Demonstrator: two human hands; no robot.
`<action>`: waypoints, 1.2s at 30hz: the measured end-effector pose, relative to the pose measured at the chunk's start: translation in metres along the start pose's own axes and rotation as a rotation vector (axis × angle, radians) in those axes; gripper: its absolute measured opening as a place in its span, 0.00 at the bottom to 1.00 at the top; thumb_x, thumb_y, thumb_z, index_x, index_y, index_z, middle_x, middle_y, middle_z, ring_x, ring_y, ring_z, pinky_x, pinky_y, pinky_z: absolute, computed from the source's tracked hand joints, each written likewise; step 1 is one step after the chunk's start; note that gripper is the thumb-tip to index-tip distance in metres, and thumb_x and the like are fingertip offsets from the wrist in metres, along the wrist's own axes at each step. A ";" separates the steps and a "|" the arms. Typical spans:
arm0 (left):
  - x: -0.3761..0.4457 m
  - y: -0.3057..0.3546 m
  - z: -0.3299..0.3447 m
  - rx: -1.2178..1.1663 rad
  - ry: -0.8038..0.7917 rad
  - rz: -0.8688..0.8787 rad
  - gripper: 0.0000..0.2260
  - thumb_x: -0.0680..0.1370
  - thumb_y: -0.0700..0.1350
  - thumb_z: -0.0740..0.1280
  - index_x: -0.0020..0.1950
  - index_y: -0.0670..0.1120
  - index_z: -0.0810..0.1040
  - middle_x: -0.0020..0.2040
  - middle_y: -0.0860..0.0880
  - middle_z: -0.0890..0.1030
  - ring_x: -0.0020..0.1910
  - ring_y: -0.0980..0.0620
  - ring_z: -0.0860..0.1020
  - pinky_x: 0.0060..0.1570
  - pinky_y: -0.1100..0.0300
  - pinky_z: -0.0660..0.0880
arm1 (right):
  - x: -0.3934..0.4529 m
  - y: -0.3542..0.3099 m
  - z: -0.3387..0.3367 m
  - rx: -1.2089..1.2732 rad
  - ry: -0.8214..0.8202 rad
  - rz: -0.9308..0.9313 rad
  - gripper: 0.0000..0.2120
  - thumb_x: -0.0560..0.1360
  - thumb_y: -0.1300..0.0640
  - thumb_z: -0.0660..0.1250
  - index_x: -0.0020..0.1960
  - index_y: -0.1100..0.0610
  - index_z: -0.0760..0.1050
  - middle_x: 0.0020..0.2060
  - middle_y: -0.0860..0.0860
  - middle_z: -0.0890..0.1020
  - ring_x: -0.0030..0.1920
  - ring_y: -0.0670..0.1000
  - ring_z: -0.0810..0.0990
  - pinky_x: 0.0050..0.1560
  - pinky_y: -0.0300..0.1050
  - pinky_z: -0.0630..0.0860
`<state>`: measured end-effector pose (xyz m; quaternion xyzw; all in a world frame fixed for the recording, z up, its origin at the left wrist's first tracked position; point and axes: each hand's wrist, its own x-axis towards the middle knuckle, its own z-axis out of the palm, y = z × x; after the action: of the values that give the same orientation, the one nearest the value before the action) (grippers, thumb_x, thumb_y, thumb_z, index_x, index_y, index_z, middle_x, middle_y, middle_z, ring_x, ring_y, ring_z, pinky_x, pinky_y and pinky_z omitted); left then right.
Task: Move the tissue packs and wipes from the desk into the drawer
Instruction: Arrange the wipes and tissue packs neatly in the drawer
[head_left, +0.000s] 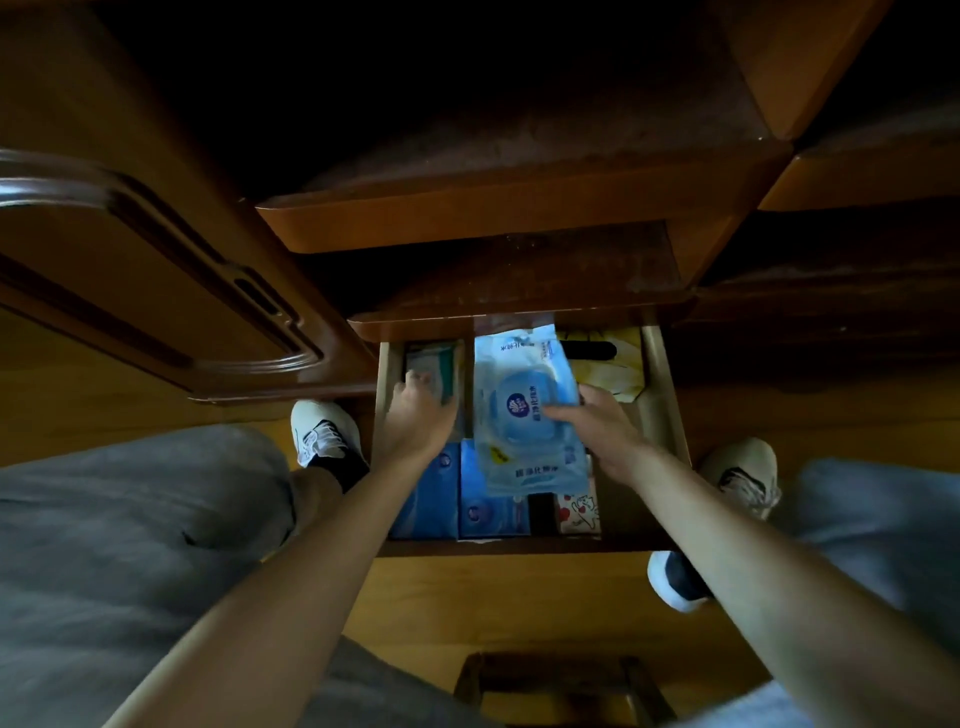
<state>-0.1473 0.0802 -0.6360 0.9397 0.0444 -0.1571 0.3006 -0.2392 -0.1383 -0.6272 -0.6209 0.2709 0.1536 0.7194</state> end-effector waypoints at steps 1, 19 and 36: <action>0.009 0.003 0.004 0.096 -0.012 0.021 0.27 0.76 0.53 0.68 0.73 0.47 0.68 0.64 0.46 0.75 0.60 0.45 0.76 0.53 0.53 0.74 | 0.001 0.002 0.000 0.011 0.023 -0.012 0.09 0.77 0.57 0.71 0.55 0.59 0.78 0.47 0.52 0.88 0.47 0.52 0.88 0.38 0.44 0.83; 0.094 0.000 0.083 0.618 -0.084 -0.124 0.45 0.73 0.47 0.75 0.80 0.40 0.50 0.74 0.36 0.66 0.66 0.37 0.73 0.51 0.51 0.76 | 0.021 0.025 -0.023 0.145 0.095 -0.033 0.08 0.76 0.61 0.70 0.55 0.57 0.81 0.46 0.53 0.88 0.45 0.54 0.88 0.37 0.45 0.83; 0.050 0.002 0.005 0.154 -0.102 0.002 0.30 0.76 0.42 0.69 0.75 0.46 0.61 0.62 0.41 0.78 0.57 0.41 0.79 0.53 0.52 0.77 | 0.020 0.017 0.027 -0.603 0.369 -0.052 0.12 0.79 0.54 0.68 0.60 0.55 0.71 0.47 0.49 0.82 0.40 0.49 0.84 0.34 0.46 0.83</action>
<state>-0.1007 0.0747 -0.6550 0.9508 0.0158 -0.2074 0.2294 -0.2274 -0.1112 -0.6508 -0.8292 0.3229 0.0935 0.4465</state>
